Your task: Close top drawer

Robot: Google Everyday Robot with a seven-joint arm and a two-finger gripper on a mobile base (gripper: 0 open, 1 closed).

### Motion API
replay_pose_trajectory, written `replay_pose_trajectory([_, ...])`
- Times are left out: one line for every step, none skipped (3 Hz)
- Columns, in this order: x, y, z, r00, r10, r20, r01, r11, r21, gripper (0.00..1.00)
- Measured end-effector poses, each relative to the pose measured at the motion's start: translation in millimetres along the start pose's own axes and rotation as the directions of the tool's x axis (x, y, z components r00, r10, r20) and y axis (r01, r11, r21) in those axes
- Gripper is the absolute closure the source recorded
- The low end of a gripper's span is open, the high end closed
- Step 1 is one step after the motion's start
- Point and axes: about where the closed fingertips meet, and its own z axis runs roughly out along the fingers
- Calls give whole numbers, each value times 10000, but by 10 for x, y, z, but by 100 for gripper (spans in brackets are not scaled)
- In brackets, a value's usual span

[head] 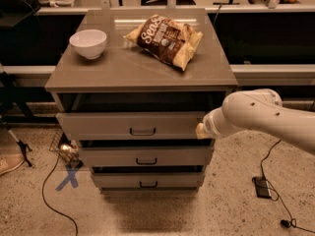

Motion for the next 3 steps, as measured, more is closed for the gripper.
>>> replay_pose_trajectory([-269,-99,62,9942,798,724,-815,9964,211,100])
replay_pose_trajectory([-226,-339,-46,9795,1629,1189,-1672,9855,274,100])
replay_pose_trajectory([-86,-451,-168,9732,1901,1296,-1953,9803,284,100])
